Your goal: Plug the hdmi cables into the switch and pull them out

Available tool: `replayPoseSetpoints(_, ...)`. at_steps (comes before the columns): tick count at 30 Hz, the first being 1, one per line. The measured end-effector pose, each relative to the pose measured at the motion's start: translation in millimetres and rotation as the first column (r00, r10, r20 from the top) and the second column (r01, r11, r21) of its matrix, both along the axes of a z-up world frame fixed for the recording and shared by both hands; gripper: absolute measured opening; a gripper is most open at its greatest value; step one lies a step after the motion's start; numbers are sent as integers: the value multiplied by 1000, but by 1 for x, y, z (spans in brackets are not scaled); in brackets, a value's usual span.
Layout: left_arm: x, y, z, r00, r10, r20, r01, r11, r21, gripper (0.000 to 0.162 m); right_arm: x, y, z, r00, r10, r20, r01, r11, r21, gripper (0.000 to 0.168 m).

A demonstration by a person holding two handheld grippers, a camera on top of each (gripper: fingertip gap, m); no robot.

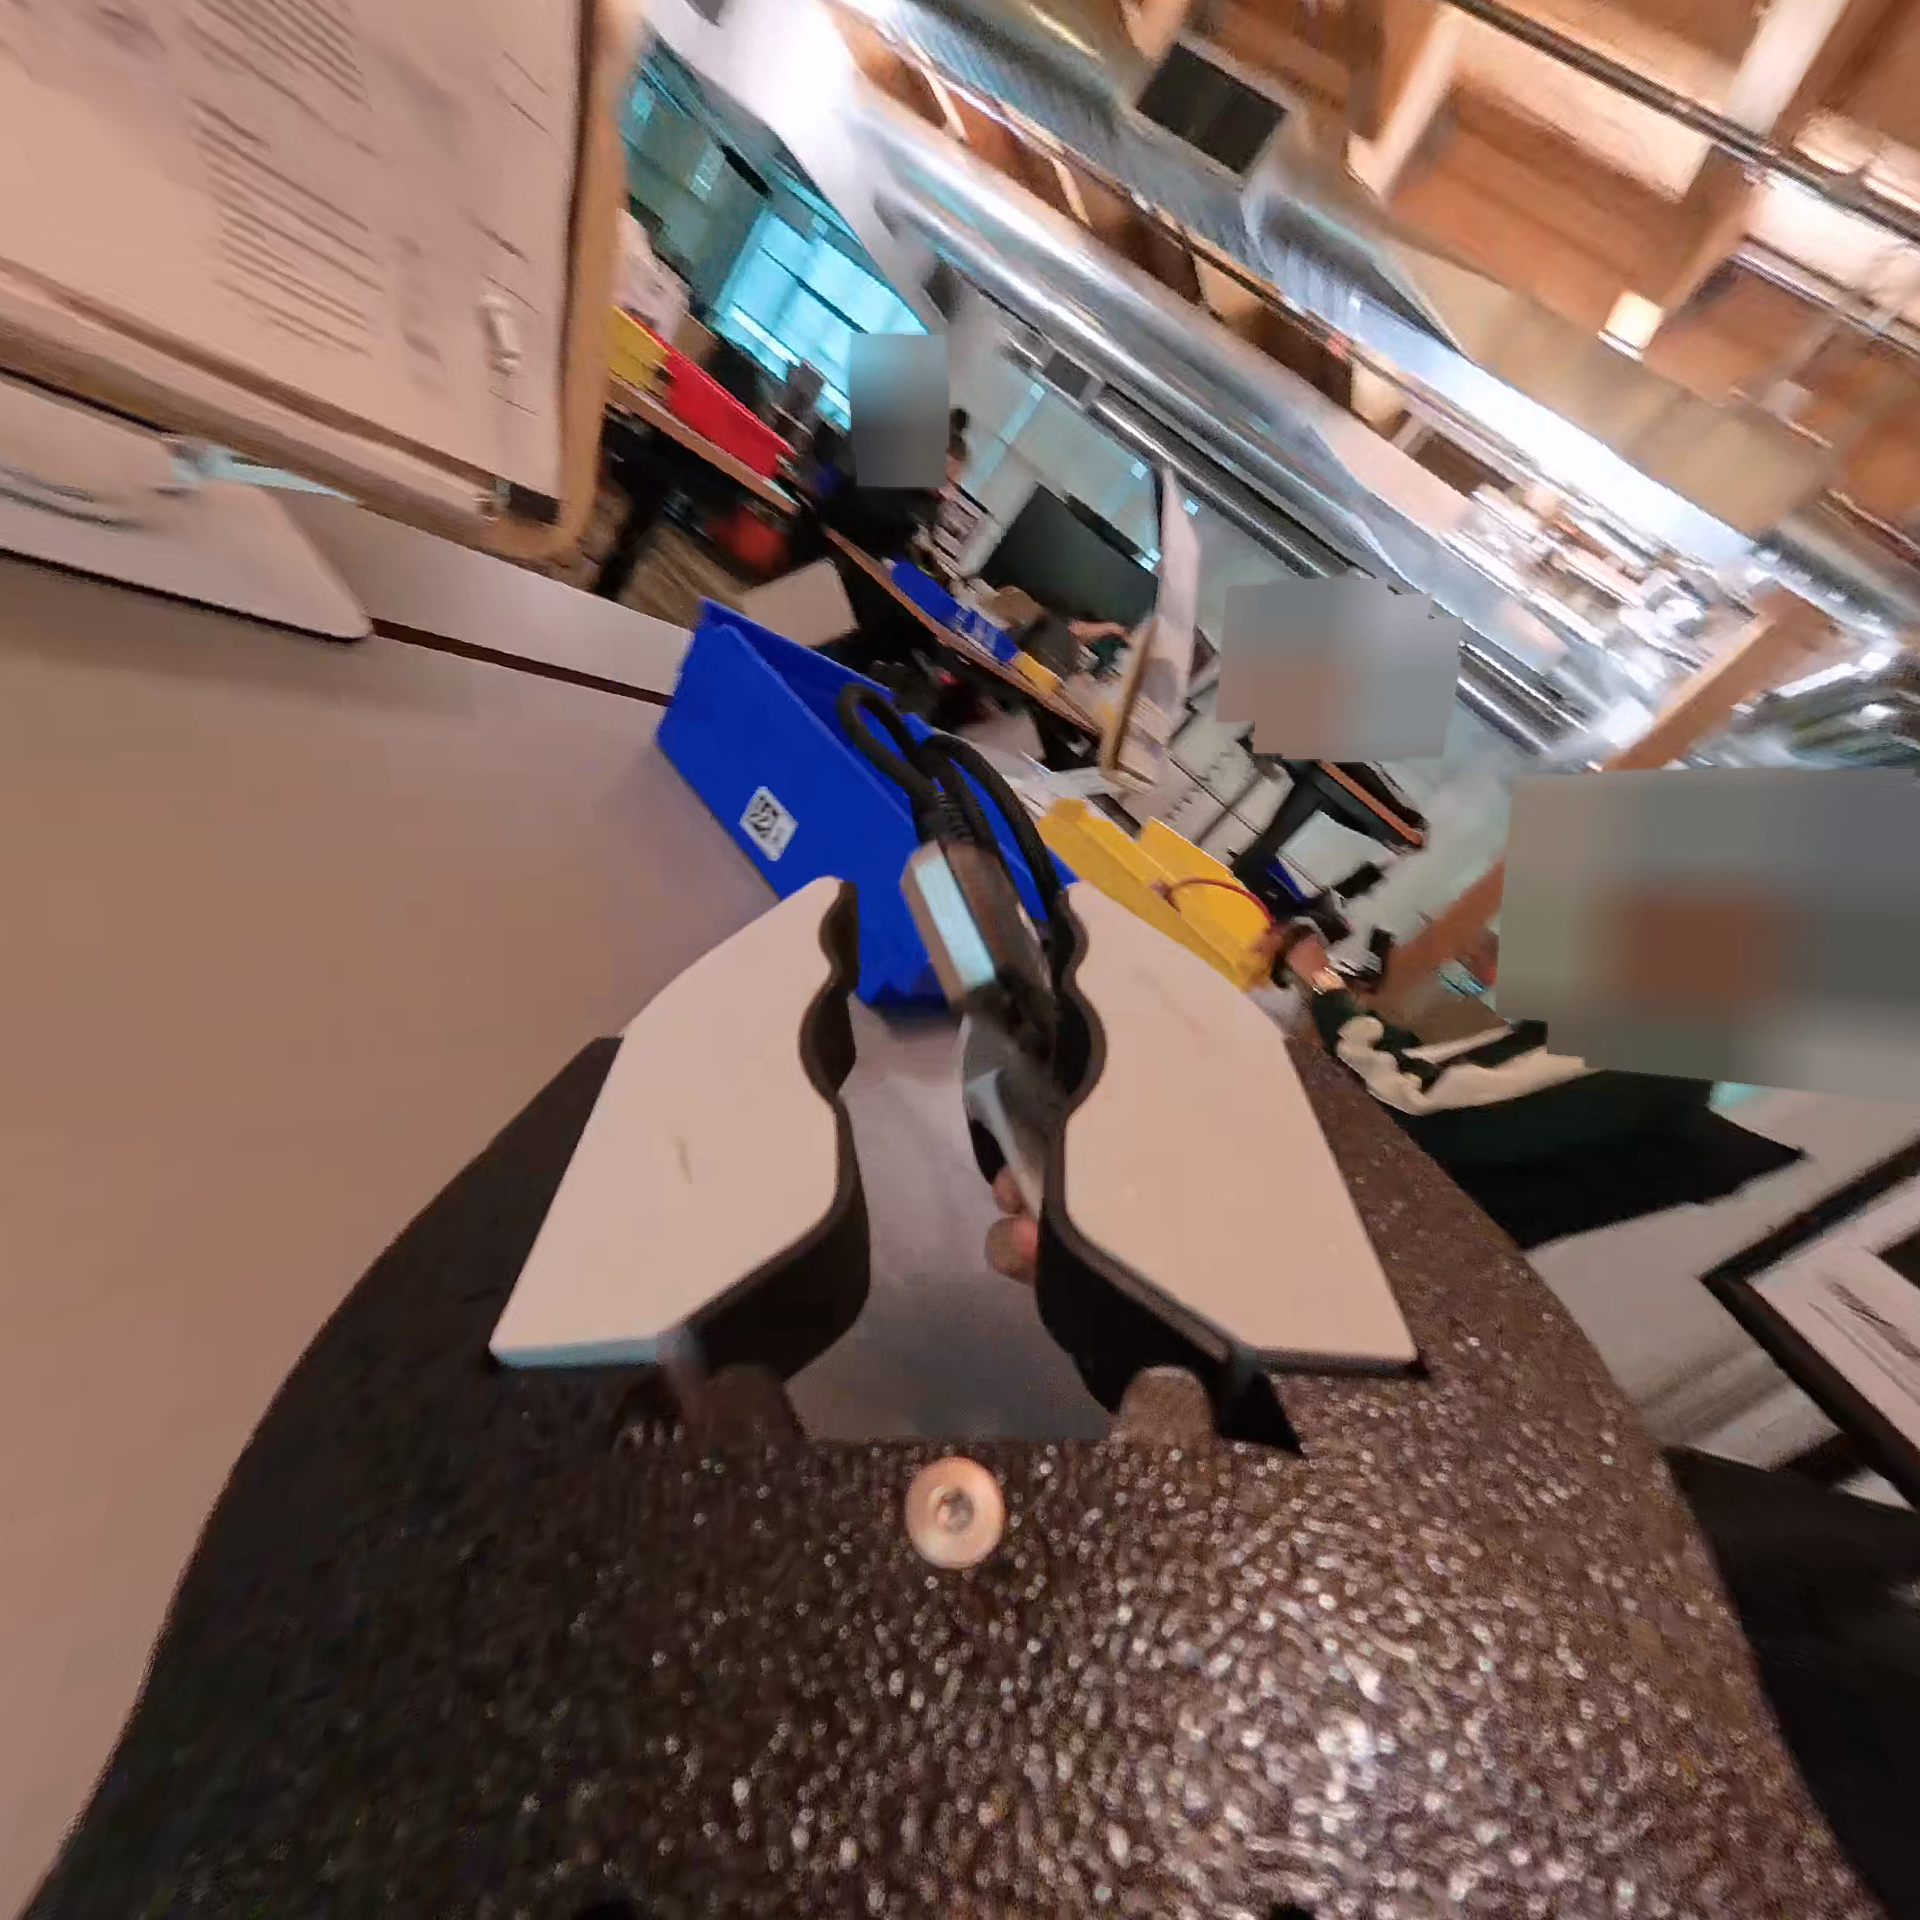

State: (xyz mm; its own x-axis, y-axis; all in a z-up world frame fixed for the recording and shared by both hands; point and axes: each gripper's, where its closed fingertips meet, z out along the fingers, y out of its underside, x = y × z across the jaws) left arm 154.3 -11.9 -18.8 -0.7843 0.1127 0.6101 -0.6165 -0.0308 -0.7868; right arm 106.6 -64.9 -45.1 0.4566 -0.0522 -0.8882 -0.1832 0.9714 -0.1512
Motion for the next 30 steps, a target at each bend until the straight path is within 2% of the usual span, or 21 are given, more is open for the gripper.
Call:
replayPoseSetpoints(1, -6, 0, -7, 1000, 18, -5, -18, 1000, 1, 34, 1, 2, -2, 1000, -1, -10, 1, 1000, -1, 21)
replayPoseSetpoints(5, -32, -16, -32, 996, 2, -91, 2, 999, 45, 34, 3, 17, -2, 999, -39, -13, 38, 995, -88, 21)
replayPoseSetpoints(7, -35, -20, -31, 988, 3, -152, -2, 1000, 8, 38, 2, 18, 0, 998, -52, -25, 50, 996, -68, 21)
replayPoseSetpoints(10, -41, -23, -27, 982, -15, -191, 6, 999, -44, 27, 3, 20, -1, 998, -60, -30, 56, 993, -106, 22)
replayPoseSetpoints(14, -46, -25, -26, 968, -38, -249, 14, 995, -99, 24, 3, 25, 0, 997, -79, -16, 76, 988, -134, 22)
replayPoseSetpoints(19, -43, -20, -27, 939, -96, -330, 41, 985, -169, 23, 6, 31, -2, 998, -58, -15, 52, 965, -256, 23)
replayPoseSetpoints(21, -41, -16, -23, 920, -135, -369, 49, 971, -234, 23, 6, 38, -1, 999, -40, -3, 36, 924, -382, 23)
replayPoseSetpoints(22, -37, -13, -20, 898, -159, -410, 42, 959, -279, 24, 6, 43, -2, 1000, -31, 0, 28, 888, -458, 29)
replayPoseSetpoints(24, -28, -9, -19, 873, -175, -455, 23, 948, -319, 21, 7, 53, -6, 1000, -10, -12, 1, 814, -581, 53)
replayPoseSetpoints(27, -11, -2, -22, 851, -145, -505, -28, 947, -320, 21, 5, 63, -11, 999, 31, -17, -34, 722, -691, 68)
replayPoseSetpoints(28, -5, 2, -20, 841, -146, -521, -46, 941, -337, 21, 3, 68, -16, 997, 61, -41, -72, 688, -722, 77)
replayPoseSetpoints(30, 7, 9, -20, 835, -123, -537, -80, 938, -338, 21, -6, 86, -35, 968, 205, -144, -239, 589, -772, 90)
